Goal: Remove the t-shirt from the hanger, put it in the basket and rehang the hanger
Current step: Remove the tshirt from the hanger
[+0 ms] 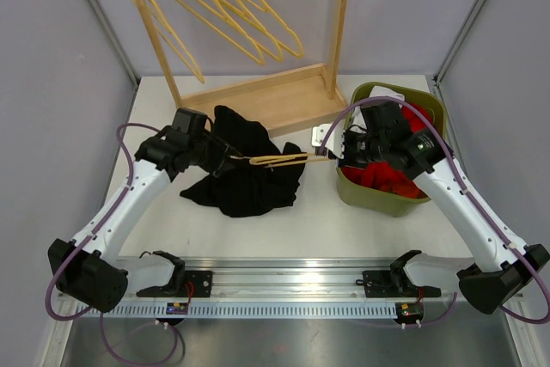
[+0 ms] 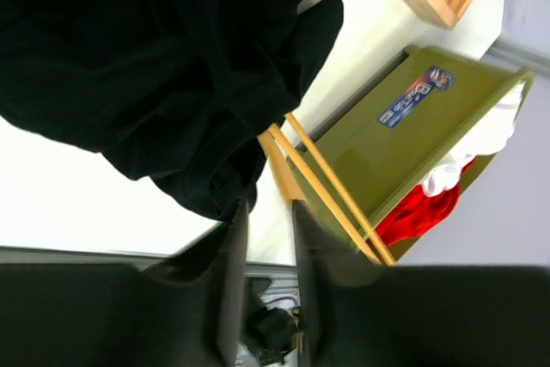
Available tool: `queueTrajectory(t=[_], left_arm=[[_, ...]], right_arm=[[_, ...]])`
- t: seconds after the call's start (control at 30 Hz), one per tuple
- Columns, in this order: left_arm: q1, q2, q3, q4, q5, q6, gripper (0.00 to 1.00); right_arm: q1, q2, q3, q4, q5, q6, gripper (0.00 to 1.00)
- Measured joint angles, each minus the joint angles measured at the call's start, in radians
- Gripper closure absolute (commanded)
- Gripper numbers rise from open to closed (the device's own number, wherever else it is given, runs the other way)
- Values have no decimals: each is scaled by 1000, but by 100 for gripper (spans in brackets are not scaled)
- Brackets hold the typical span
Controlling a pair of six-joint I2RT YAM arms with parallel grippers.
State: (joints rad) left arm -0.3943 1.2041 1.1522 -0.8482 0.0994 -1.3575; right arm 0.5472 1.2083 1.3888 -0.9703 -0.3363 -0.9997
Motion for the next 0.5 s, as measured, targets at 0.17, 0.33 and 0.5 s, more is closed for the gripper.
queueTrajectory(t=[0.17,0.33,0.5], left_arm=[[28,-5,0,-18,-7,16,16],[96,-63,-1,-27,-79,76,11],[166,-204,-77,11,-158,163,11]], right_arm=[[0,-4,-2,0,3,0,100],[0,-10,15,-33,2,0,100],[0,-9,100,-100,3,23,100]])
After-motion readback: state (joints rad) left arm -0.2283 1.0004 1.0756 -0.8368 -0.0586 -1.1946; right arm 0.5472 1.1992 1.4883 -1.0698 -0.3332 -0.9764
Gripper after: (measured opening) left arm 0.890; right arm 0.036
